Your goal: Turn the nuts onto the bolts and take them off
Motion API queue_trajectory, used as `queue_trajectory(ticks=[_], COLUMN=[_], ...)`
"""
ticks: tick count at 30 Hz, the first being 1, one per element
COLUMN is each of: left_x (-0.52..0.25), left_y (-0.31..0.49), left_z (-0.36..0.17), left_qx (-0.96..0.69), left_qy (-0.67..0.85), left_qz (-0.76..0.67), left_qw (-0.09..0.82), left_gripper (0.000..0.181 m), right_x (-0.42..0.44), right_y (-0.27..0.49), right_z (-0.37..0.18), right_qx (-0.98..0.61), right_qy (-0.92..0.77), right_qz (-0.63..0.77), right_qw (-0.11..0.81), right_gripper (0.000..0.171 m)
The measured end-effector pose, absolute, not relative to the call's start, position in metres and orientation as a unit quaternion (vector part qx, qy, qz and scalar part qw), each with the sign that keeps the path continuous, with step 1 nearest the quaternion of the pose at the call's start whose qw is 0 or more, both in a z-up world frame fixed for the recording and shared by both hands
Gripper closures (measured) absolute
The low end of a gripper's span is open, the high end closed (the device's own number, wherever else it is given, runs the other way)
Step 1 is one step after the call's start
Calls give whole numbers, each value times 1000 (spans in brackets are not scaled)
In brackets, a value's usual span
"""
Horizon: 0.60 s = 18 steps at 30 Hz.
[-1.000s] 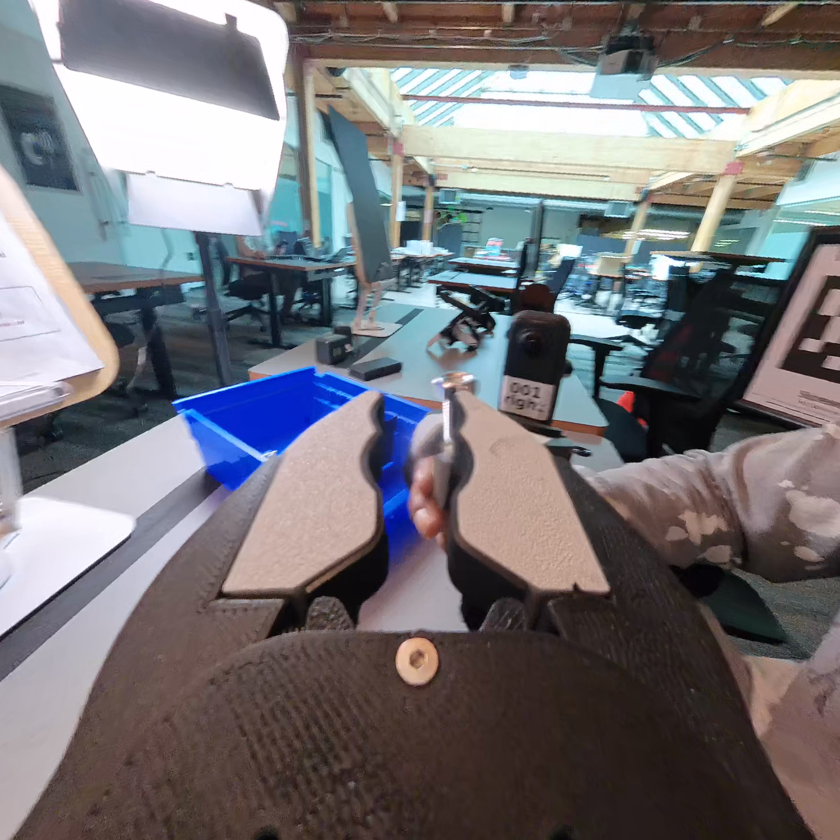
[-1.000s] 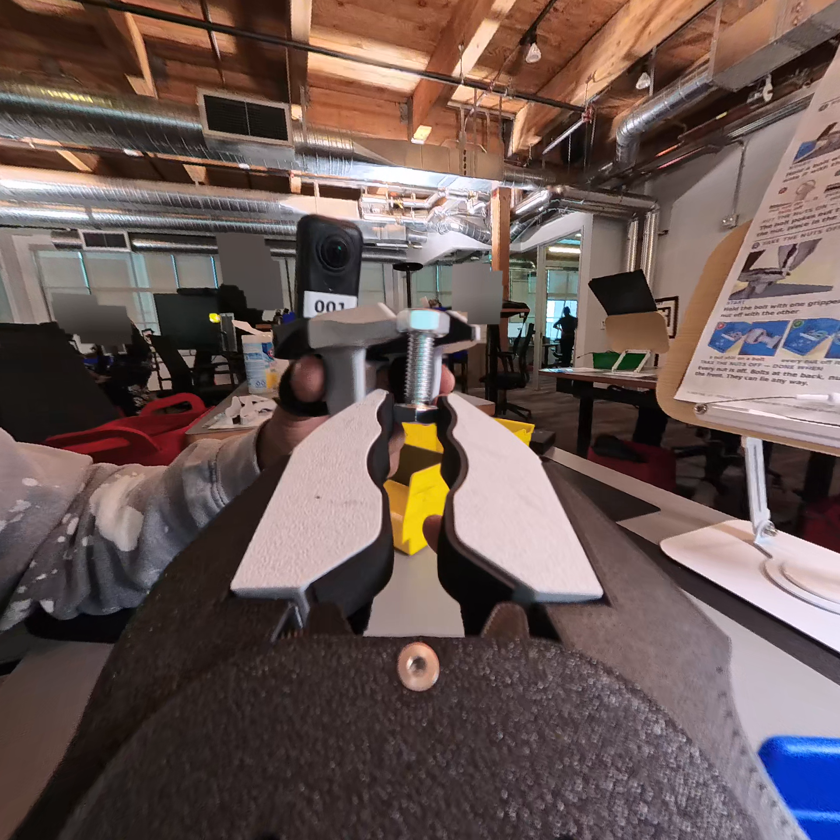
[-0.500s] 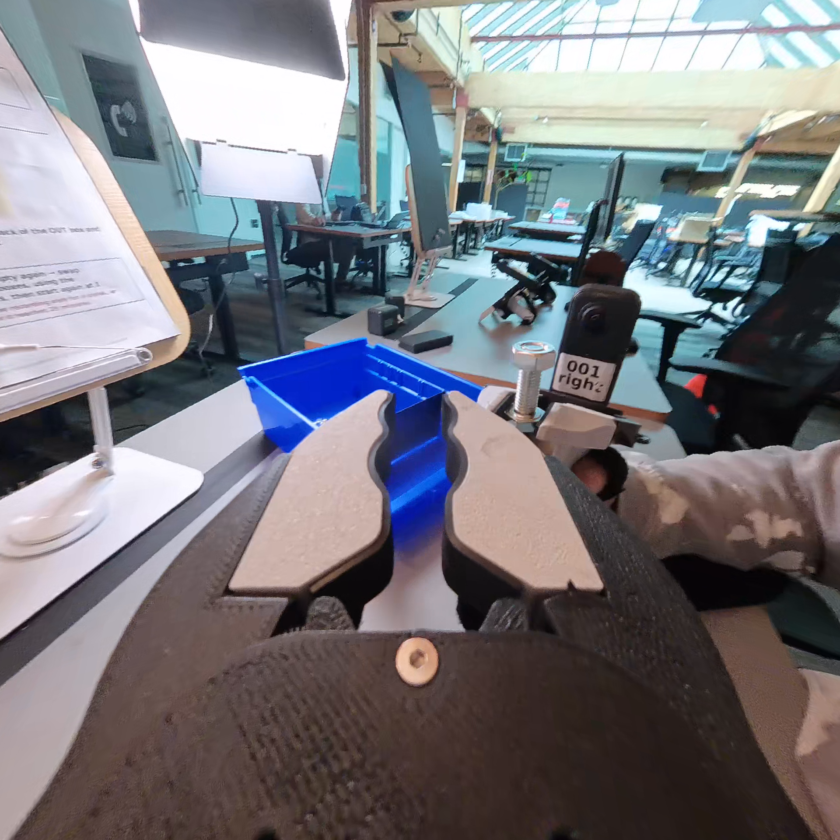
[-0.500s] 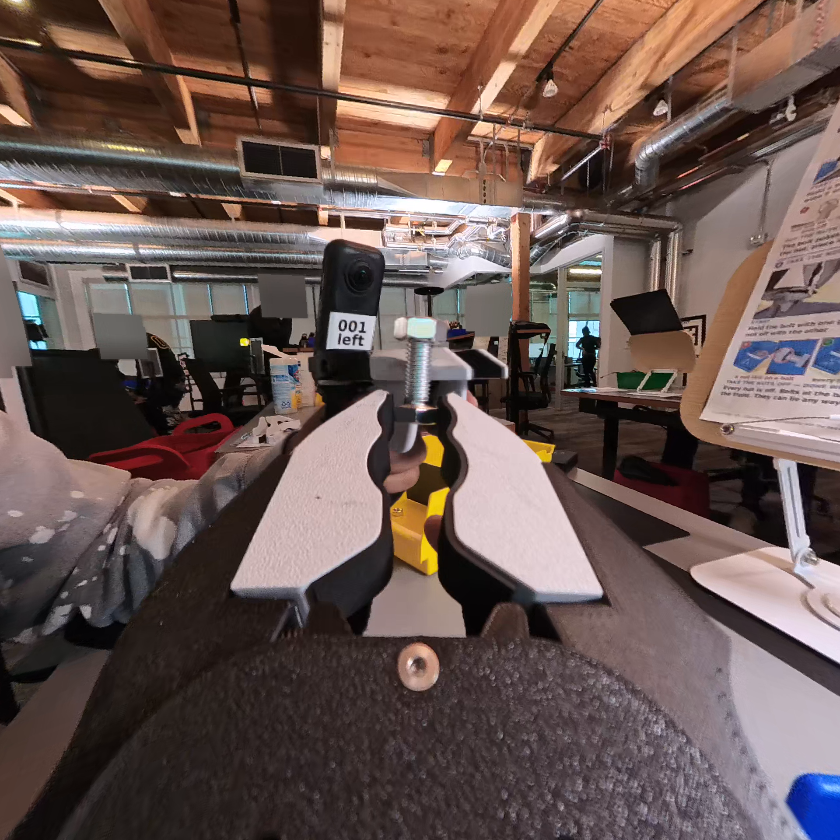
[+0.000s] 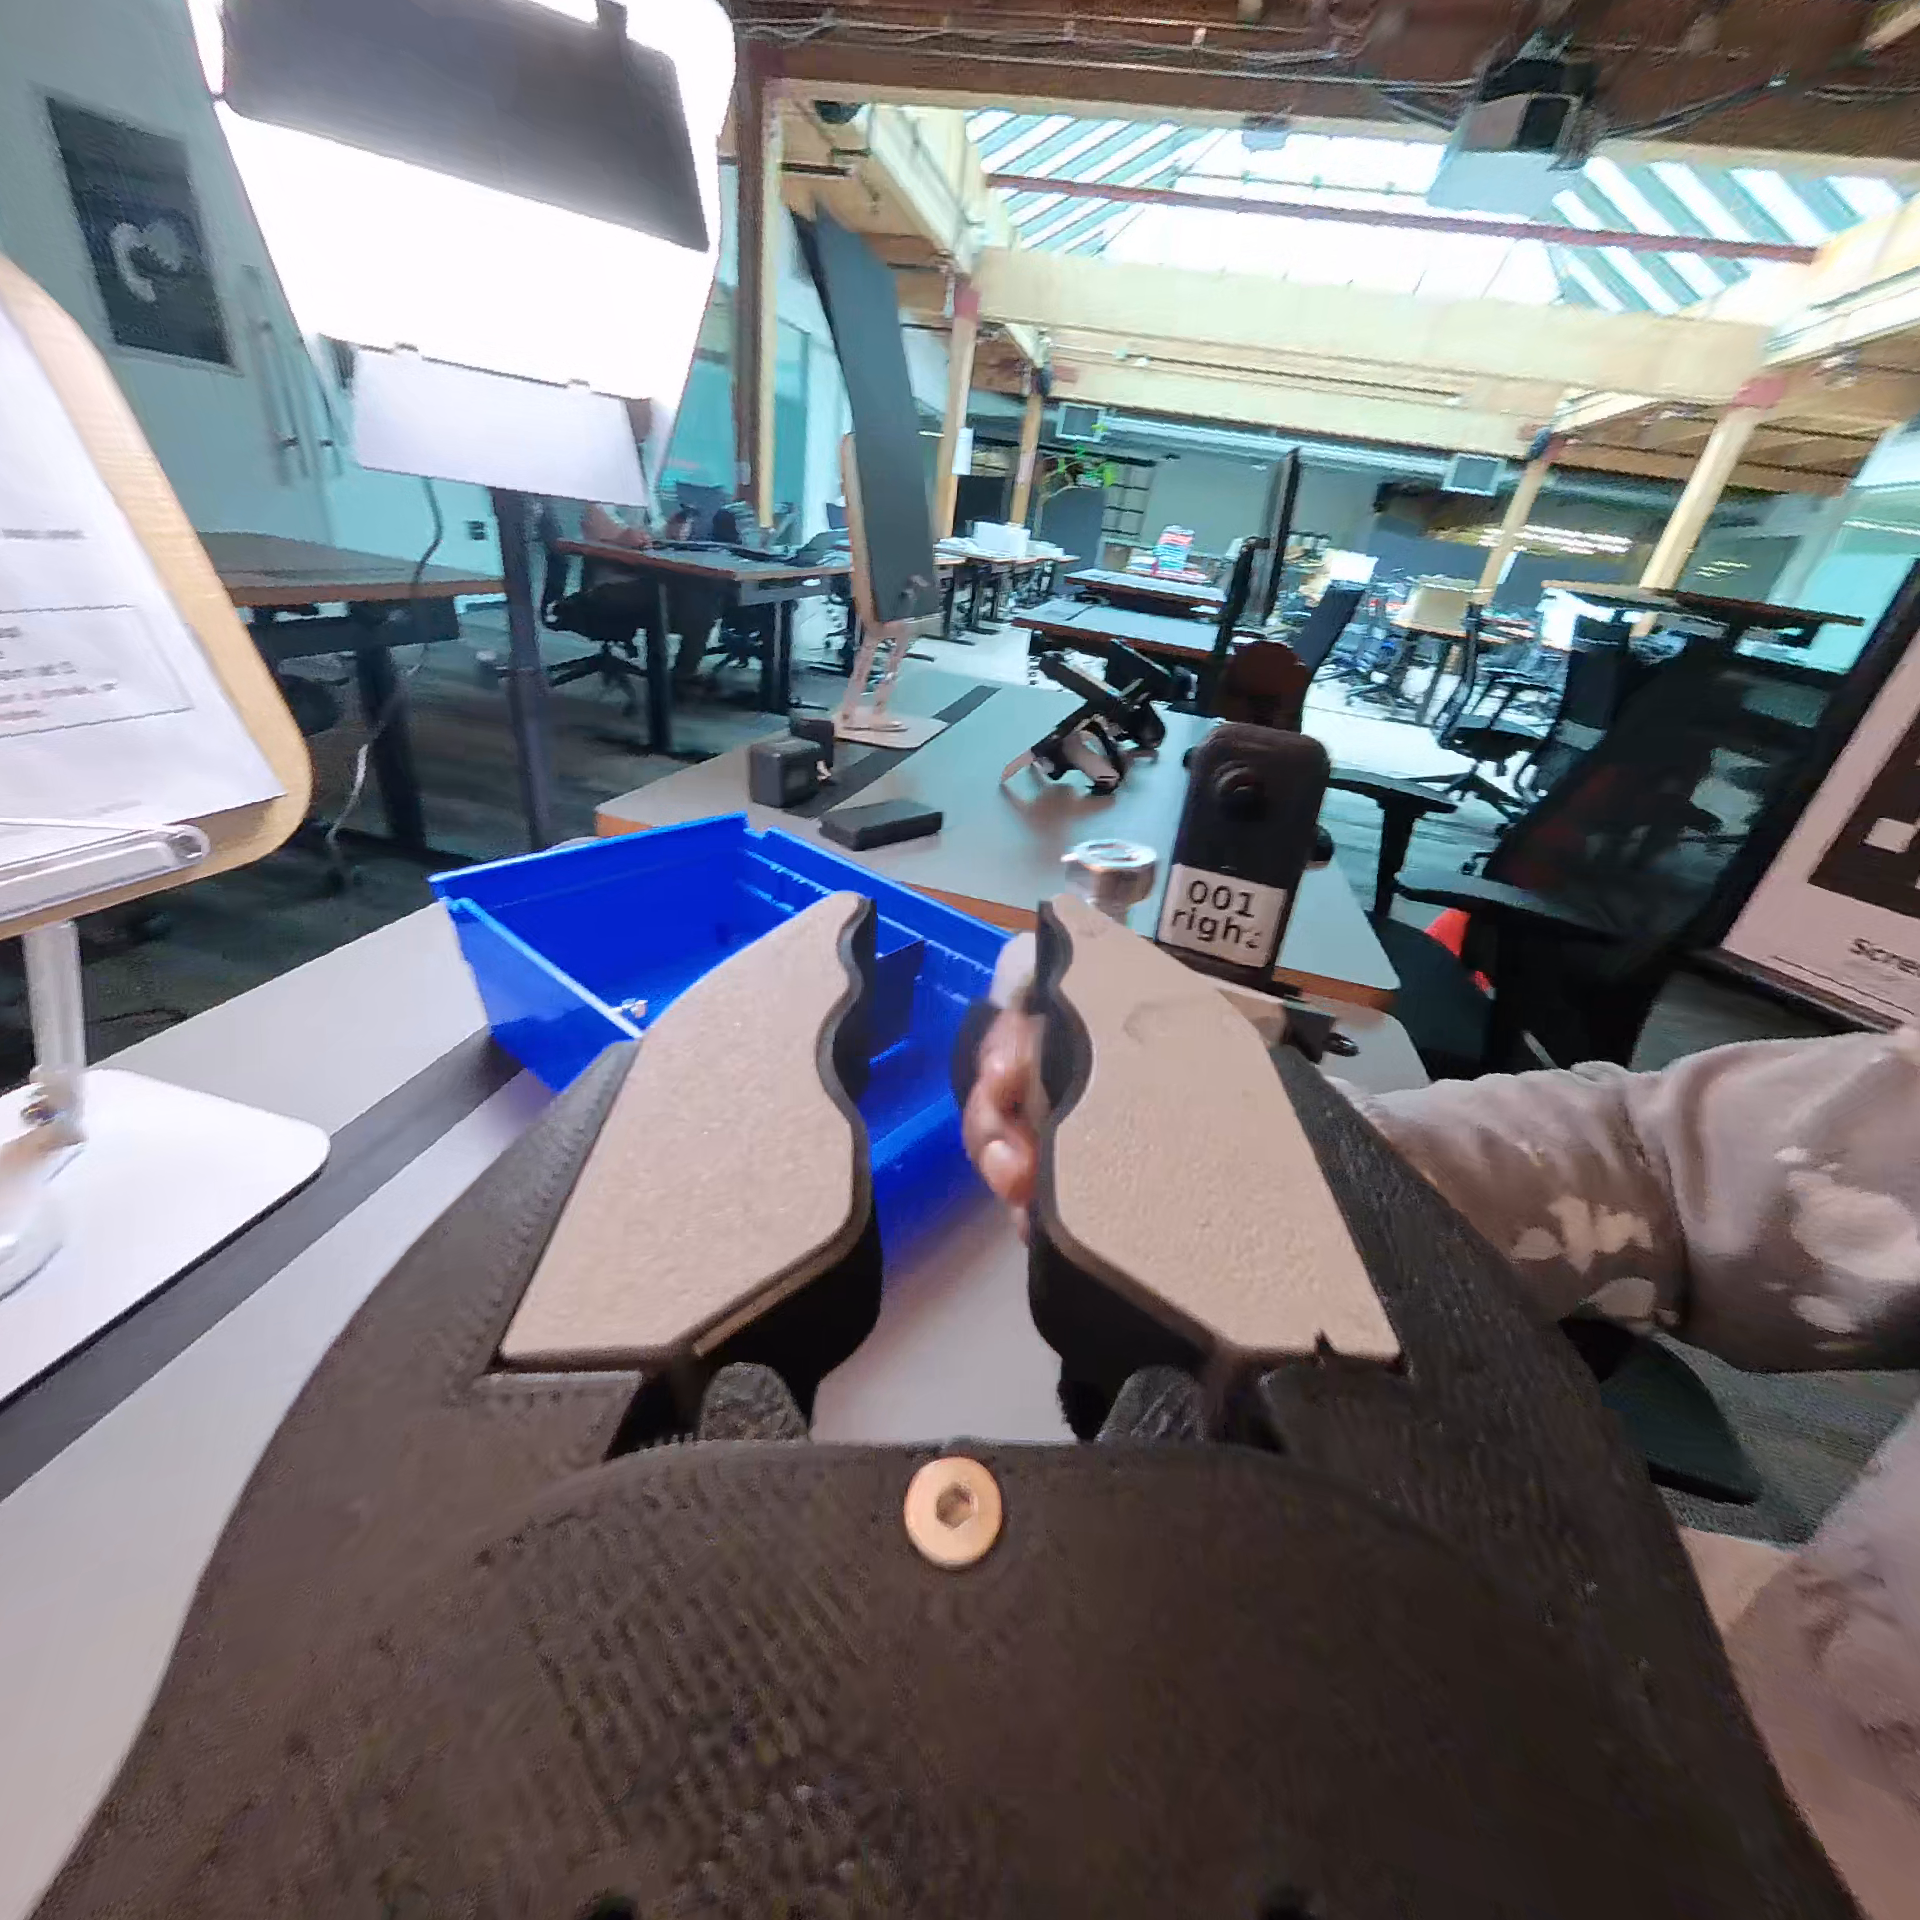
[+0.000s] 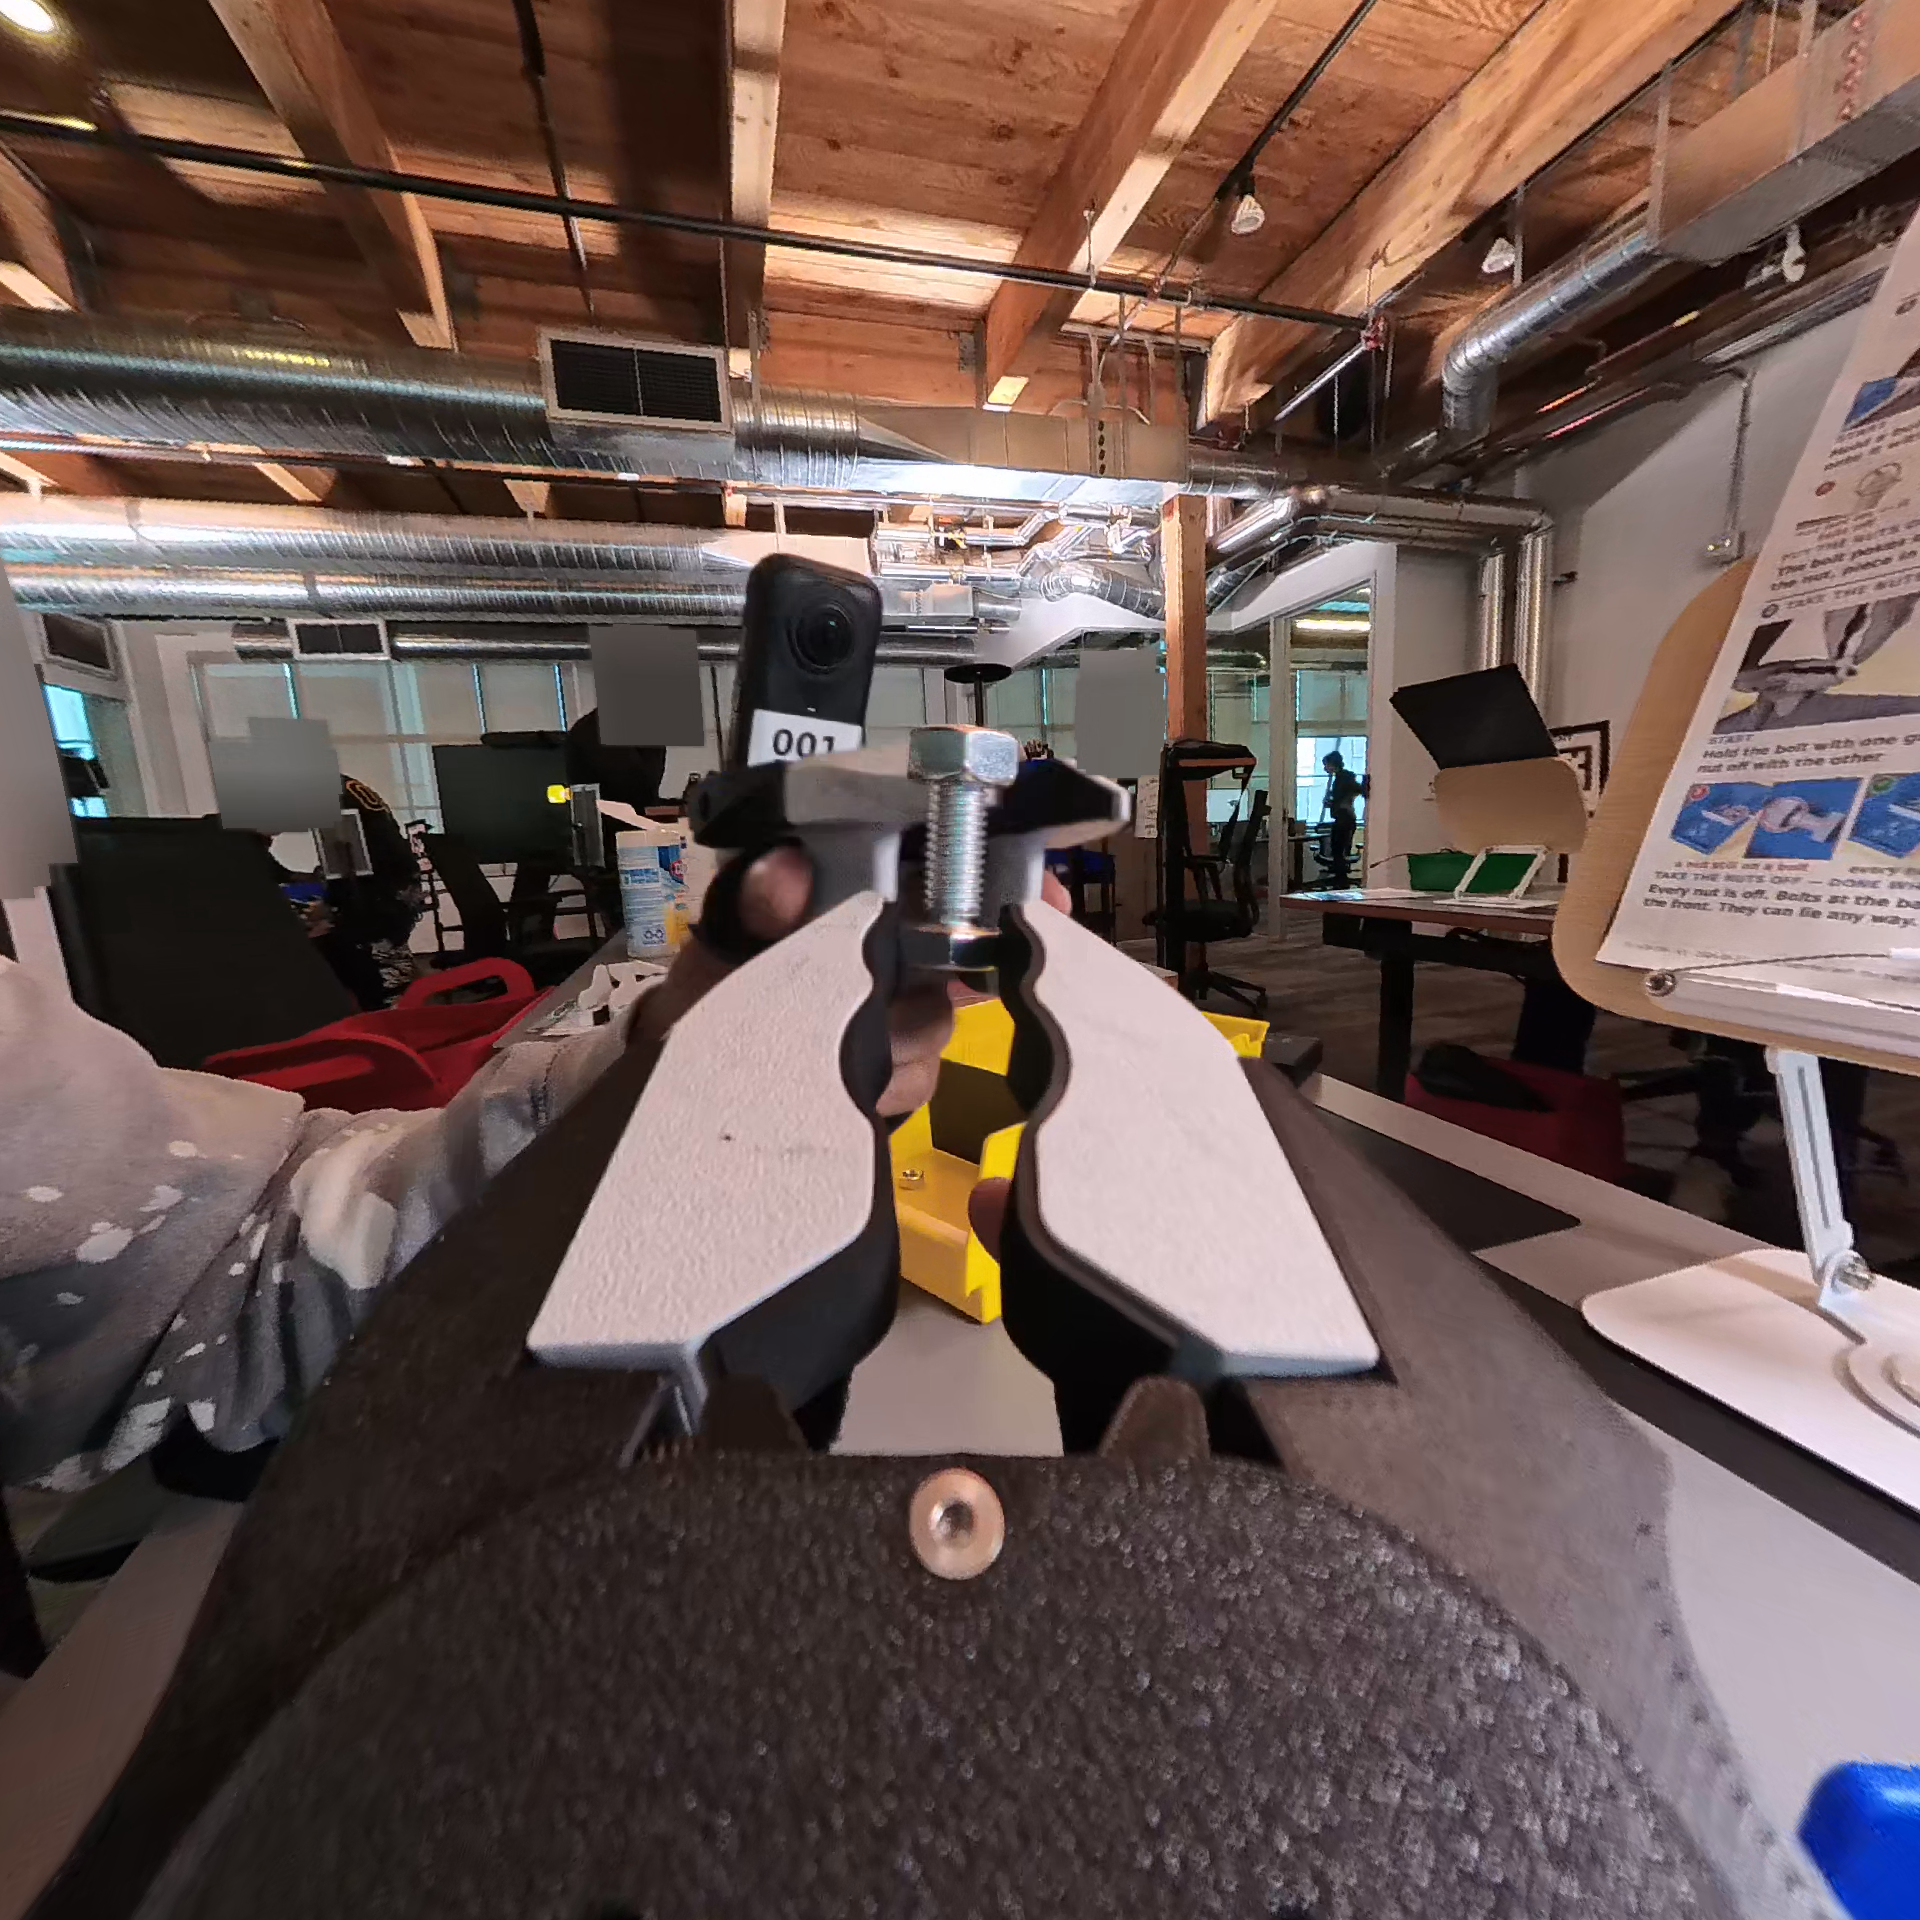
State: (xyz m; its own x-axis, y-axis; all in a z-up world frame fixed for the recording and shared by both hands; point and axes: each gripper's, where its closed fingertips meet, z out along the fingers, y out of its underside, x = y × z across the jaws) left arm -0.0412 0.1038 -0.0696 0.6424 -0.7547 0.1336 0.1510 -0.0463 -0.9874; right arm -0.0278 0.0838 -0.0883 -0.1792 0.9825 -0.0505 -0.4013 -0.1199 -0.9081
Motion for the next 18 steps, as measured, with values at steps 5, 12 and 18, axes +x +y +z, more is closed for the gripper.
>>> queue_trajectory(ticks=[5, 12, 18], left_x=[-25, -40, -28], left_y=[97, 103, 99], left_z=[-70, -71, -72], left_qx=[-630, -641, -638], left_qy=[255, 235, 246], left_qz=[-373, -356, -373], left_qw=[631, 638, 627], left_gripper=[147, 151, 157], right_x=[-32, -28, -31], right_y=[85, 84, 83], right_z=[-94, -90, -93], right_qx=[-374, -365, -372], right_qy=[-404, -402, -401], right_qz=[646, 654, 653], right_qw=[528, 527, 524], right_gripper=[152, 152, 152])
